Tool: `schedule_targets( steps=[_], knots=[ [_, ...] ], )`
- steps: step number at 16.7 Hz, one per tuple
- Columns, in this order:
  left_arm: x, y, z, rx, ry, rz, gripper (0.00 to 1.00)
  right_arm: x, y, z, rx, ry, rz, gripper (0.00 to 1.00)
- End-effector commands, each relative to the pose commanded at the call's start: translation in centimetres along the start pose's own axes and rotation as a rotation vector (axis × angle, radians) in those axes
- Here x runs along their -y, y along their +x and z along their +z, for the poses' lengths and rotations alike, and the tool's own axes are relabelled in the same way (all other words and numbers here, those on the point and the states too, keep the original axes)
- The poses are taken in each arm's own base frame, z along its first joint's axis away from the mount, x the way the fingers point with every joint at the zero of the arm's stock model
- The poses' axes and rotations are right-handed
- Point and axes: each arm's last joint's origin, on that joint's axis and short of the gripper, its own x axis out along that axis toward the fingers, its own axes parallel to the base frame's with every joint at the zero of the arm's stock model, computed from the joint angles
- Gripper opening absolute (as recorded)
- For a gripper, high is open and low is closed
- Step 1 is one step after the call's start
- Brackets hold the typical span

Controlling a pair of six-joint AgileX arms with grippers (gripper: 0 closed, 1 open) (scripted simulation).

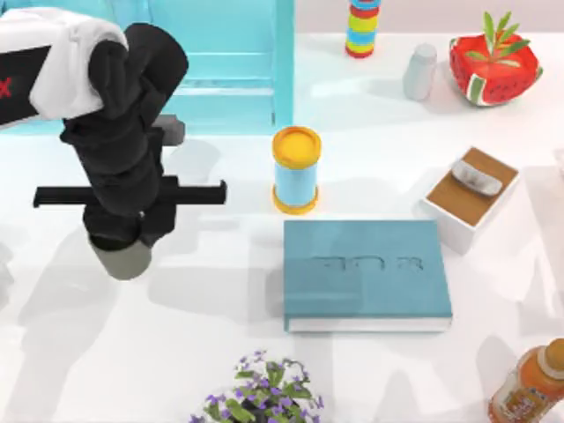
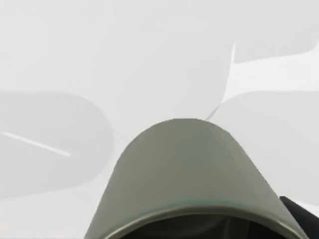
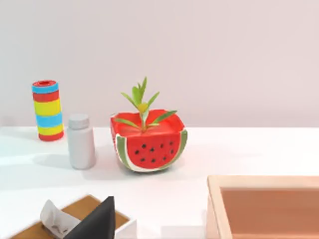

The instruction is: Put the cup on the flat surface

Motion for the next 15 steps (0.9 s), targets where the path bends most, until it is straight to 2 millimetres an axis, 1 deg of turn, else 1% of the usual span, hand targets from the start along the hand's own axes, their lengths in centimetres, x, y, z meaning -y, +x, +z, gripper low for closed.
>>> schedule_targets(
  steps=[2, 15],
  knots=[
    [0.00, 0.00, 0.00, 0.000, 0.000, 0.000, 0.00, 0.00, 0.00, 0.00, 0.000, 0.000, 0.000, 1.00],
    [0.00, 0.00, 0.00, 0.000, 0.000, 0.000, 0.98, 0.00, 0.00, 0.00, 0.000, 0.000, 0.000, 1.00]
  ],
)
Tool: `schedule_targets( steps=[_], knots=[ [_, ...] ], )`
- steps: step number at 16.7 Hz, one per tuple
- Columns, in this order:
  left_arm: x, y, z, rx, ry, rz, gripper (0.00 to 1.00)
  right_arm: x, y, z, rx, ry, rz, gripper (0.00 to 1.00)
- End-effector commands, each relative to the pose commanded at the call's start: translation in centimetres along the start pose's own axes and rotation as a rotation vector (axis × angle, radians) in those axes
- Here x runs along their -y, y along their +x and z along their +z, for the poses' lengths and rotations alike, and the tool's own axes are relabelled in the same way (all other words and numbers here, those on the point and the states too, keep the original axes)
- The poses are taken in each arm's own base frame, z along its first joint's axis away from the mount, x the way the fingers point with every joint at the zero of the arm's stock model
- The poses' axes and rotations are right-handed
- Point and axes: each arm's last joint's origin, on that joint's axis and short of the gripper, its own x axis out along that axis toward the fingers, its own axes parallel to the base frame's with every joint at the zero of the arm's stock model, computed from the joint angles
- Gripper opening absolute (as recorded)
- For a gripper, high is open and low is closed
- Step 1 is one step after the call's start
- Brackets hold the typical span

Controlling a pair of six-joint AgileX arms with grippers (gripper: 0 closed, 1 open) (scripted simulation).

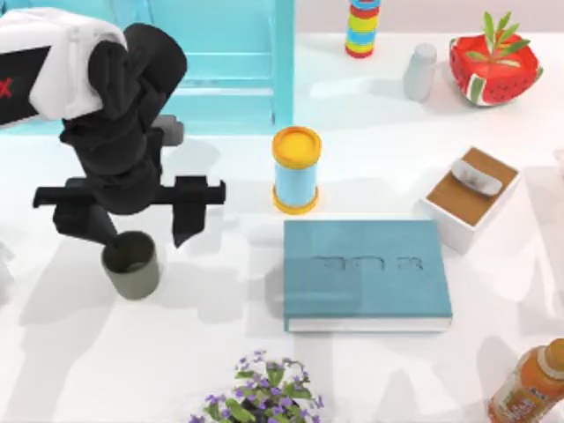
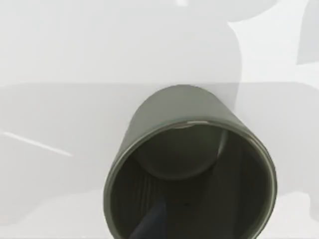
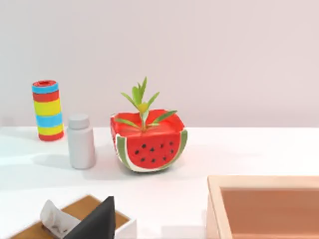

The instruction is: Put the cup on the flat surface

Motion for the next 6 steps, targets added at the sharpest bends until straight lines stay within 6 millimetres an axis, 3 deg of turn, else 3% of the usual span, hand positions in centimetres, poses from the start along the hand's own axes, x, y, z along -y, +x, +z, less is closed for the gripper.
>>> schedule_targets(
  steps=[6],
  knots=[
    [0.00, 0.00, 0.00, 0.000, 0.000, 0.000, 1.00, 0.00, 0.00, 0.00, 0.000, 0.000, 0.000, 1.00]
  ],
)
